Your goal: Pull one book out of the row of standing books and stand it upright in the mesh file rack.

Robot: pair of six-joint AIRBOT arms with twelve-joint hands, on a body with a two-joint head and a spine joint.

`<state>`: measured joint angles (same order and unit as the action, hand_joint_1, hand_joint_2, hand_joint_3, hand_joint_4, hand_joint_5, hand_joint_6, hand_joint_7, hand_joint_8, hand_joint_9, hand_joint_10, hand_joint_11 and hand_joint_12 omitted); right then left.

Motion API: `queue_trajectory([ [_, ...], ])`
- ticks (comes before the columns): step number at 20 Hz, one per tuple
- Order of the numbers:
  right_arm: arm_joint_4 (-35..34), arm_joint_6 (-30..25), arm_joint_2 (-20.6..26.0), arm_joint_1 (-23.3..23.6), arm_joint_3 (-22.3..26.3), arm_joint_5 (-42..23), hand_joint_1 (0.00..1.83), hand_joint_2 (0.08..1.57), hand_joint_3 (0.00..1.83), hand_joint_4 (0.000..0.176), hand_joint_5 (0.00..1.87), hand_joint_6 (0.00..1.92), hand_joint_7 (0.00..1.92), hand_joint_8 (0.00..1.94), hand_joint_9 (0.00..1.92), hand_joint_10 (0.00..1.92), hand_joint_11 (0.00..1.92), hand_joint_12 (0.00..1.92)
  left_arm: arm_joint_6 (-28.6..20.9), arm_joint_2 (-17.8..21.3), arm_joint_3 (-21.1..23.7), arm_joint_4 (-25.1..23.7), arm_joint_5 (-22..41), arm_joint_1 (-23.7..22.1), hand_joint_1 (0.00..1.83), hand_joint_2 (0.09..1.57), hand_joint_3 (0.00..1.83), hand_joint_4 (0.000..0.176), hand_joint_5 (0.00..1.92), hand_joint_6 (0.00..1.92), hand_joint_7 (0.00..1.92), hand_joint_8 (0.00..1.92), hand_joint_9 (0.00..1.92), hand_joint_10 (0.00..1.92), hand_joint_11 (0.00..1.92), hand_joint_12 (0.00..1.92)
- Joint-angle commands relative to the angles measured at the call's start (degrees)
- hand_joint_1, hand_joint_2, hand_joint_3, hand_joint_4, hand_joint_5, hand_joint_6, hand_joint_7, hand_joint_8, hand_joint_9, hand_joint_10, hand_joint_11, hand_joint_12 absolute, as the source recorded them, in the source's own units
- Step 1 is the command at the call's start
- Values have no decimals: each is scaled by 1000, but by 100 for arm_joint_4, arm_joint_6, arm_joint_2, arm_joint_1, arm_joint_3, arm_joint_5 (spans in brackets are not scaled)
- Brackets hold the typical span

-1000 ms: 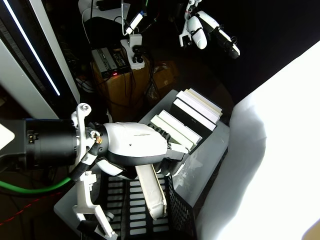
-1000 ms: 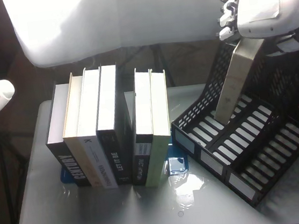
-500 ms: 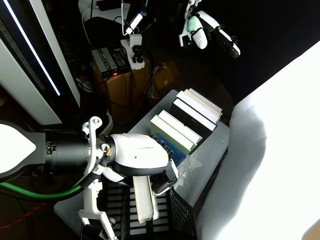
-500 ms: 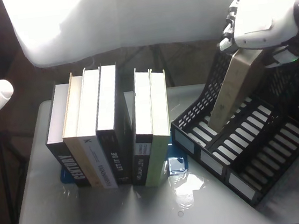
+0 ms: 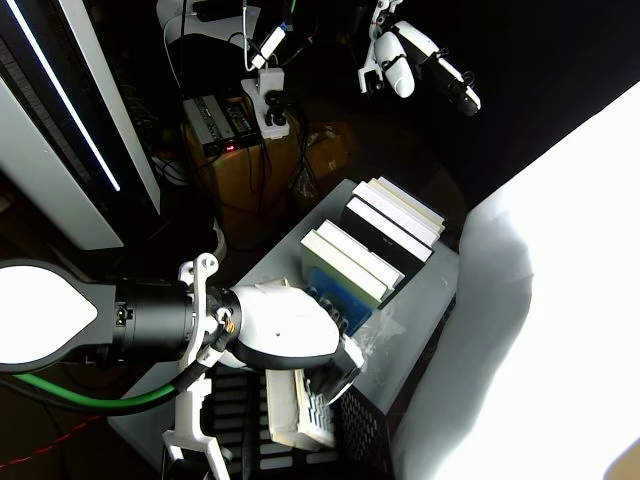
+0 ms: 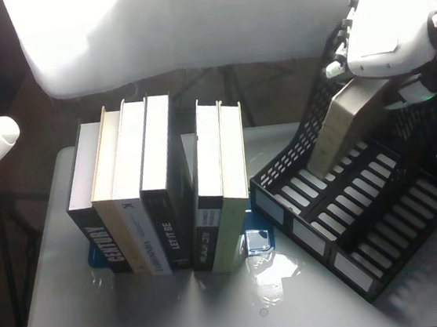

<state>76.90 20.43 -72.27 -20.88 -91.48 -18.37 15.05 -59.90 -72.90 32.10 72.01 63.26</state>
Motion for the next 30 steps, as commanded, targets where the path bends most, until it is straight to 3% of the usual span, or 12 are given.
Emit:
queue_trajectory([
  [1, -165, 46, 23, 37, -47, -64, 1150, 1277, 2, 0, 644, 1412, 763, 1461, 752, 1137, 515, 1671, -34, 0, -19, 47, 740, 1, 216, 1306, 0, 37, 35, 3, 0, 0, 0, 0, 0, 0],
  [3, -198, 46, 11, -2, -57, -60, 971, 1407, 5, 0, 503, 1687, 614, 1105, 601, 1124, 321, 1626, -34, 0, -20, 48, 743, 1, 195, 1312, 2, 35, 32, 1, 0, 0, 0, 0, 0, 0],
  [5, -198, 46, 11, -2, -57, -60, 752, 1547, 14, 0, 618, 800, 716, 829, 673, 1152, 479, 1662, -34, 0, -20, 48, 743, 1, 184, 1311, 2, 28, 33, 2, 0, 0, 0, 0, 0, 0],
  [6, -198, 46, 11, -2, -57, -60, 926, 1423, 20, 0, 529, 1495, 682, 803, 582, 1150, 351, 1690, -34, 0, -20, 48, 743, 1, 187, 1312, 2, 36, 29, 0, 0, 0, 0, 0, 0, 0],
  [10, -231, 46, 17, -107, -45, -61, 1066, 1216, 1, 0, 797, 1279, 1020, 1709, 1144, 1898, 1299, 1912, -34, -2, -20, 58, 752, 8, 210, 1307, 0, 33, 36, 3, 0, 0, 0, 0, 0, 0],
  [11, -231, 46, 31, -133, -27, -65, 1138, 1215, 1, 0, 707, 1144, 907, 1301, 875, 1389, 787, 1804, -34, -2, -19, 59, 755, 10, 230, 1310, 0, 35, 35, 1, 0, 0, 0, 0, 0, 0],
  [15, -205, 46, 25, -200, -48, -65, 1112, 1326, 6, 0, 522, 1539, 713, 1555, 634, 1350, 504, 1837, -34, -16, -25, 68, 755, 10, 228, 1308, 0, 30, 35, 1, 0, 0, 0, 0, 0, 0],
  [17, -134, 46, 15, -214, -67, -61, 1063, 1299, 2, 0, 634, 1442, 832, 1308, 853, 1567, 868, 1913, -34, -19, -26, 68, 756, 11, 253, 1306, 0, 26, 45, 4, 0, 0, 0, 0, 0, 0],
  [22, -101, 46, 24, -222, -59, -59, 945, 1424, 1, 0, 461, 1730, 443, 980, 298, 1336, 106, 1894, -34, -19, -26, 68, 759, 12, 221, 1306, 0, 39, 35, 2, 0, 0, 0, 0, 0, 0],
  [23, -101, 46, 24, -222, -59, -59, 993, 1382, 0, 0, 527, 1639, 398, 955, 195, 1316, 20, 1903, -34, -19, -26, 68, 759, 12, 222, 1304, 0, 40, 35, 2, 0, 0, 0, 0, 0, 0],
  [25, -101, 46, 24, -222, -59, -59, 1087, 1277, 0, 0, 241, 517, 345, 461, 280, 899, 83, 1625, -34, -19, -26, 68, 759, 12, 228, 1316, 2, 20, 43, 4, 0, 0, 0, 0, 0, 0],
  [30, 616, 46, 12, -254, -141, -24, 1030, 1265, 6, 15, 75, 347, 279, 65, 23, 855, 0, 1508, -34, -23, -30, 77, 773, 17, 243, 1313, 0, 28, 44, 2, 0, 0, 0, 0, 0, 0],
])
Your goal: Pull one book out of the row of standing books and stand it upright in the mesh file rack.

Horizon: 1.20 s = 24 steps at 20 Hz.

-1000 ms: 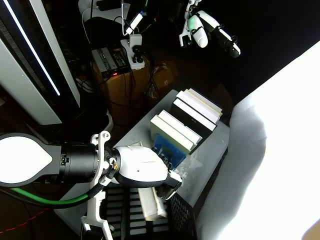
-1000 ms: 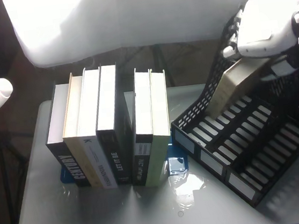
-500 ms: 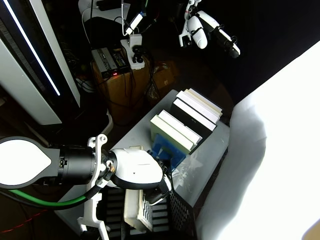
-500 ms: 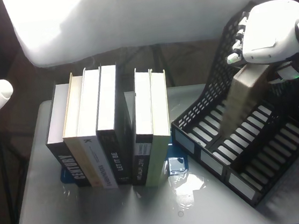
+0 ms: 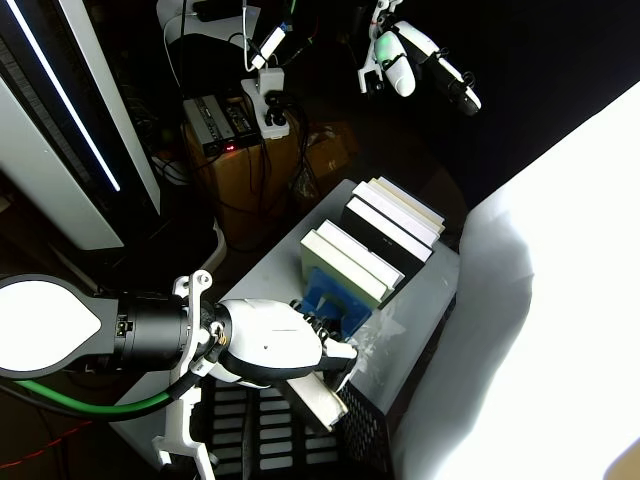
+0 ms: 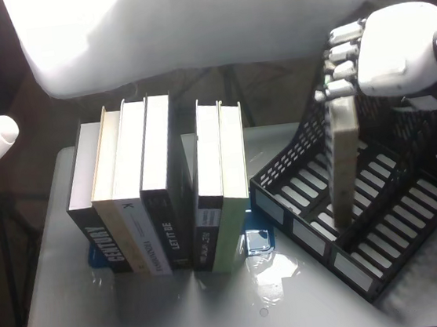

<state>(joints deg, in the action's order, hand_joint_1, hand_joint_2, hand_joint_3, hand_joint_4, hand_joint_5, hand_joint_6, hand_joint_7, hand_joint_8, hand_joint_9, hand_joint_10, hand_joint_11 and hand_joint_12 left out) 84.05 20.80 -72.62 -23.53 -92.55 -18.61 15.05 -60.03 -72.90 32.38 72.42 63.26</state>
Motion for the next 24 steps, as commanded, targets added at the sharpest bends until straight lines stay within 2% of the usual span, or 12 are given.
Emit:
queue_trajectory([
  [1, -22, 9, 46, 11, -51, 14, 1030, 1265, 6, 15, 75, 347, 279, 65, 23, 855, 0, 1508, -34, -12, -30, 50, 732, 18, 243, 1313, 0, 28, 44, 2, 0, 0, 0, 0, 0, 0],
  [4, 25, 9, 47, 11, -74, 64, 1034, 1287, 0, 0, 14, 78, 220, 5, 145, 628, 0, 1494, -34, -15, -30, 54, 736, 21, 241, 1317, 2, 27, 38, 0, 0, 0, 0, 0, 0, 0],
  [5, 34, 9, 47, 11, -78, 75, 1016, 1280, 0, 0, 0, 2, 17, 0, 18, 205, 0, 1069, -34, -15, -30, 57, 737, 21, 254, 1321, 2, 28, 38, 0, 0, 0, 0, 0, 0, 0],
  [7, 33, 9, 47, 11, -89, 98, 966, 1207, 0, 0, 0, 0, 0, 0, 0, 7, 0, 106, -34, -15, -29, 60, 743, 24, 245, 1316, 0, 28, 40, 2, 0, 0, 0, 0, 0, 0],
  [9, 32, 9, 48, 11, -84, 103, 815, 1235, 14, 13, 0, 0, 0, 0, 0, 1, 0, 20, -34, -14, -30, 60, 745, 25, 241, 1314, 0, 26, 42, 2, 0, 0, 0, 0, 0, 0],
  [10, 32, 9, 56, 11, -58, 103, 613, 1178, 0, 13, 0, 0, 0, 0, 0, 0, 0, 3, -34, -14, -29, 60, 747, 27, 261, 1314, 0, 29, 47, 4, 0, 0, 0, 0, 0, 0],
  [12, 32, 9, 101, 16, 30, 104, 506, 1163, 0, 73, 0, 0, 0, 0, 0, 0, 0, 0, -34, -14, -29, 60, 748, 27, 265, 1315, 0, 27, 45, 2, 0, 0, 0, 0, 0, 0],
  [14, -248, 9, 326, 205, 190, 107, 602, 1151, 0, 29, 0, 0, 0, 0, 0, 0, 0, 0, -34, -14, -27, 60, 755, 34, 245, 1306, 0, 39, 41, 0, 0, 0, 0, 0, 0, 0],
  [15, -844, 9, 441, 212, 286, 107, 546, 1210, 14, 0, 0, 0, 0, 0, 0, 0, 0, 0, -34, -14, -26, 67, 764, 43, 238, 1308, 0, 28, 45, 2, 0, 0, 0, 0, 0, 0],
  [19, -1367, 9, 920, 213, 703, -45, 599, 1366, 10, 41, 0, 0, 0, 0, 50, 14, 0, 396, -34, -11, -23, 78, 776, 62, 238, 1309, 0, 30, 39, 0, 0, 0, 0, 0, 0, 0],
  [21, -1607, 9, 1187, 152, 991, -101, 623, 1380, 2, 0, 26, 9, 56, 12, 119, 37, 0, 460, -34, -4, -17, 94, 790, 89, 238, 1308, 0, 28, 34, 0, 0, 0, 0, 0, 0, 0],
  [24, -2437, 9, 1492, -79, 1315, -168, 799, 1379, 0, 0, 128, 46, 179, 23, 218, 97, 0, 990, -34, -2, -11, 121, 801, 116, 224, 1314, 3, 32, 26, 2, 0, 0, 0, 0, 0, 0],
])
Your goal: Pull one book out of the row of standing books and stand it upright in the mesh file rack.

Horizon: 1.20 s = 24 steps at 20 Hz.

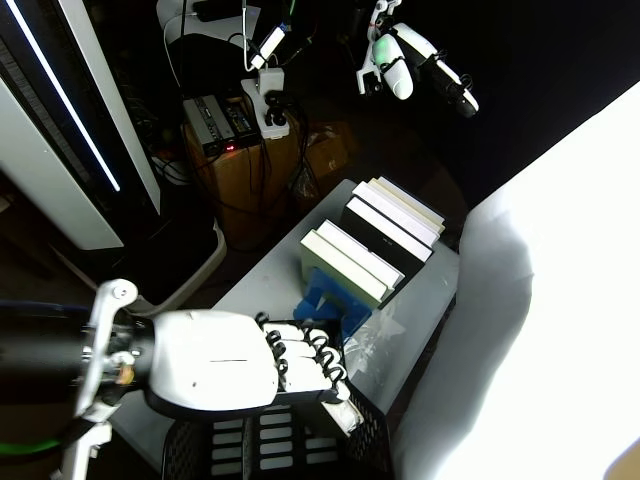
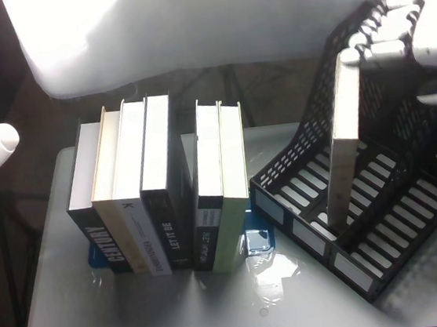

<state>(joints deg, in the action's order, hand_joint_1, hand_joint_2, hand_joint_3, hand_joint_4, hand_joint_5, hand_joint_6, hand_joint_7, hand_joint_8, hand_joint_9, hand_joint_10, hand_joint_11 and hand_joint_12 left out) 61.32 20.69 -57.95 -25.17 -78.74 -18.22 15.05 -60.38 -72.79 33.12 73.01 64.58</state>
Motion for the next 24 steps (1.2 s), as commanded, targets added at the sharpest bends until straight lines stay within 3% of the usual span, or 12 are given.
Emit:
queue_trajectory([
  [1, -170, 20, 109, 13, 19, -208, 821, 1377, 0, 0, 156, 61, 205, 28, 231, 115, 0, 1014, -34, 33, -19, 50, 745, -4, 223, 1313, 2, 32, 25, 2, 0, 0, 0, 0, 0, 0],
  [2, -178, 20, 155, -64, 70, -208, 822, 1382, 0, 0, 186, 96, 216, 26, 204, 115, 0, 778, -34, 33, -18, 55, 747, 6, 221, 1312, 1, 31, 22, 0, 0, 0, 0, 0, 0, 0],
  [3, -204, 20, 198, -153, 122, -209, 822, 1382, 0, 0, 186, 96, 216, 26, 204, 115, 0, 778, -34, 33, -18, 57, 748, 10, 221, 1312, 1, 31, 22, 0, 0, 0, 0, 0, 0, 0],
  [4, -247, 20, 231, -242, 167, -223, 659, 1391, 0, 0, 16, 457, 195, 9, 111, 333, 0, 928, -34, 33, -18, 59, 748, 10, 218, 1309, 0, 33, 24, 1, 0, 0, 0, 0, 0, 0],
  [5, -287, 20, 253, -314, 197, -235, 653, 1382, 0, 0, 2, 498, 189, 4, 72, 413, 0, 1008, -34, 33, -18, 61, 749, 11, 216, 1308, 0, 33, 24, 1, 0, 0, 0, 0, 0, 0],
  [12, -439, 20, 238, -959, 278, -236, 672, 1353, 1, 0, 139, 191, 233, 2, 174, 341, 0, 1207, -34, 26, -18, 73, 749, 14, 209, 1309, 0, 32, 24, 2, 0, 0, 0, 0, 0, 0],
  [14, -441, 20, 98, -1136, 190, -238, 697, 1374, 5, 0, 125, 179, 180, 0, 166, 341, 0, 1301, -34, 20, -18, 75, 749, 14, 201, 1312, 1, 32, 25, 2, 0, 0, 0, 0, 0, 0],
  [17, -428, 20, -148, -1244, -17, -223, 785, 1381, 2, 0, 124, 191, 178, 3, 130, 348, 0, 1254, -34, 15, -16, 80, 747, 14, 232, 1309, 0, 31, 29, 3, 0, 0, 0, 0, 0, 0],
  [18, -428, 20, -290, -1272, -133, -194, 761, 1382, 2, 0, 118, 193, 186, 6, 121, 352, 0, 1250, -34, 15, -13, 80, 748, 14, 233, 1304, 0, 38, 24, 1, 0, 0, 0, 0, 0, 0],
  [20, -430, 20, -488, -1273, -278, -141, 843, 1369, 0, 0, 135, 157, 188, 1, 103, 575, 0, 1506, -34, 16, -8, 84, 754, 16, 219, 1302, 0, 36, 23, 0, 0, 0, 0, 0, 0, 0],
  [21, -447, 20, -585, -1273, -349, -130, 875, 1359, 0, 0, 159, 137, 195, 2, 78, 779, 0, 1652, -34, 16, -5, 87, 759, 19, 212, 1303, 0, 39, 20, 0, 0, 0, 0, 0, 0, 0],
  [24, -589, 20, -891, -1273, -588, -121, 853, 1354, 0, 0, 152, 108, 148, 1, 6, 700, 0, 1346, -34, 18, 4, 105, 776, 24, 209, 1307, 0, 45, 20, 0, 0, 0, 0, 0, 0, 0],
])
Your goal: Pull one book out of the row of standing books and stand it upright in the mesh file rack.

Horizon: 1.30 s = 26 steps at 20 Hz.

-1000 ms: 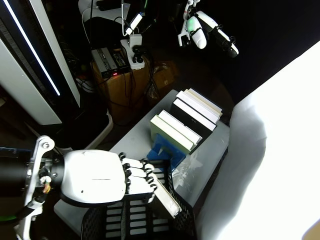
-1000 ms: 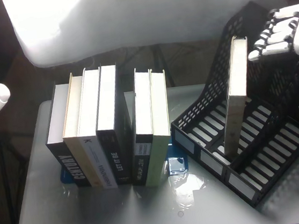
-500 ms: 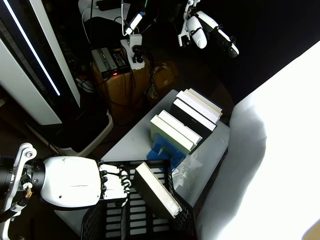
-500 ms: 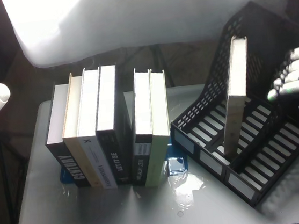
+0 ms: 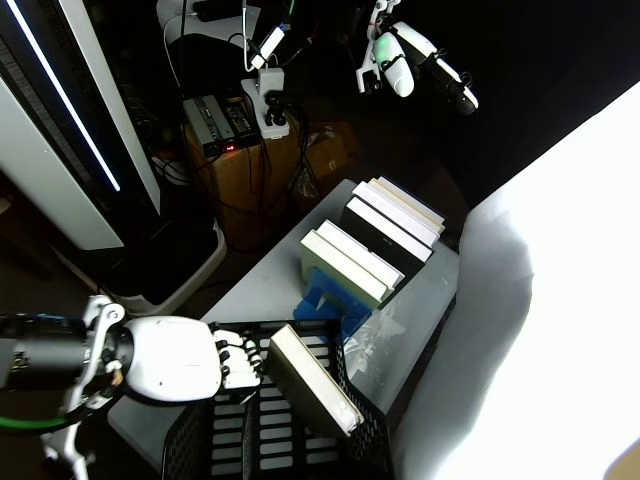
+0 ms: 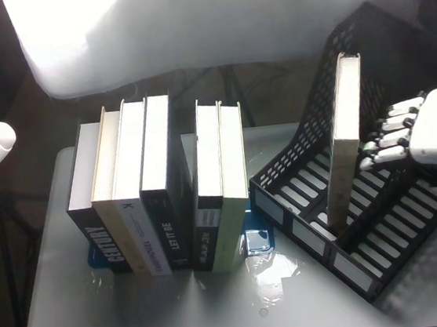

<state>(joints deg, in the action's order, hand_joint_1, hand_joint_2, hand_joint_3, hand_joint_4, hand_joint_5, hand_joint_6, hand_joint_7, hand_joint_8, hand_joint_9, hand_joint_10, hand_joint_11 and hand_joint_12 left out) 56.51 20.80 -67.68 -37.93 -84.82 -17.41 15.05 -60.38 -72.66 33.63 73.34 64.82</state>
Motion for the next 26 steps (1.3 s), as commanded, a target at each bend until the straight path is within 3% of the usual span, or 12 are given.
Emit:
queue_trajectory([
  [1, -162, 9, -29, 3, -65, -199, 833, 1342, 0, 0, 181, 143, 156, 2, 26, 752, 0, 1460, -34, 18, -7, 56, 749, 5, 211, 1310, 2, 41, 24, 2, 0, 0, 0, 0, 0, 0],
  [3, -318, 9, -244, 3, -242, -201, 777, 1351, 0, 0, 18, 590, 179, 7, 0, 886, 0, 1620, -34, 20, -5, 56, 751, 8, 216, 1307, 0, 37, 28, 3, 0, 0, 0, 0, 0, 0],
  [6, -610, 9, -428, 3, -387, -282, 860, 1357, 1, 0, 0, 741, 177, 5, 0, 779, 0, 1537, -34, 27, 0, 56, 755, 8, 198, 1317, 4, 31, 21, 0, 0, 0, 0, 0, 0, 0],
  [10, -1232, 9, -617, 4, -579, -447, 968, 1368, 2, 0, 0, 592, 171, 9, 0, 807, 0, 1503, -34, 27, 5, 63, 766, 13, 238, 1317, 2, 35, 29, 5, 0, 0, 0, 0, 0, 0],
  [11, -1678, 9, -655, 4, -604, -470, 909, 1375, 1, 0, 7, 303, 183, 12, 0, 924, 0, 1531, -34, 27, 5, 63, 765, 15, 232, 1314, 0, 42, 30, 4, 0, 0, 0, 0, 0, 0],
  [13, -2378, 9, -702, 4, -613, -532, 845, 1428, 7, 0, 1, 137, 19, 0, 0, 133, 0, 782, -34, 30, 7, 66, 767, 16, 204, 1313, 0, 49, 22, 0, 0, 0, 0, 0, 0, 0],
  [14, -2740, 9, -739, 1, -642, -608, 877, 1433, 1, 0, 4, 129, 5, 0, 49, 120, 0, 871, -34, 35, 11, 66, 770, 16, 207, 1312, 0, 51, 26, 2, 0, 0, 0, 0, 0, 0],
  [17, -3516, 9, -858, -30, -744, -871, 1008, 1360, 0, 0, 0, 303, 187, 221, 4, 1093, 0, 1625, -34, 41, 17, 69, 774, 19, 225, 1315, 1, 36, 30, 2, 0, 0, 0, 0, 0, 0],
  [19, -3802, 9, -898, -44, -775, -1024, 800, 1322, 0, 0, 0, 75, 63, 224, 0, 811, 0, 1512, -34, 41, 16, 69, 772, 19, 231, 1311, 0, 37, 31, 2, 0, 0, 0, 0, 0, 0],
  [21, -3943, 9, -907, -64, -780, -1144, 692, 1436, 24, 0, 10, 8, 98, 330, 0, 958, 0, 1645, -34, 41, 16, 69, 772, 19, 243, 1309, 0, 45, 29, 1, 0, 0, 0, 0, 0, 0],
  [24, -3822, 9, -853, -65, -638, -1167, 758, 1422, 2, 0, 82, 41, 29, 44, 0, 403, 0, 951, -34, 41, 13, 55, 754, 22, 232, 1315, 1, 41, 30, 1, 0, 0, 0, 0, 0, 0],
  [26, -3635, 9, -601, -65, -421, -1190, 708, 1414, 0, 1, 94, 82, 82, 18, 23, 525, 0, 1208, -34, 43, 20, 23, 754, 20, 227, 1320, 3, 29, 28, 0, 0, 0, 0, 0, 0, 0],
])
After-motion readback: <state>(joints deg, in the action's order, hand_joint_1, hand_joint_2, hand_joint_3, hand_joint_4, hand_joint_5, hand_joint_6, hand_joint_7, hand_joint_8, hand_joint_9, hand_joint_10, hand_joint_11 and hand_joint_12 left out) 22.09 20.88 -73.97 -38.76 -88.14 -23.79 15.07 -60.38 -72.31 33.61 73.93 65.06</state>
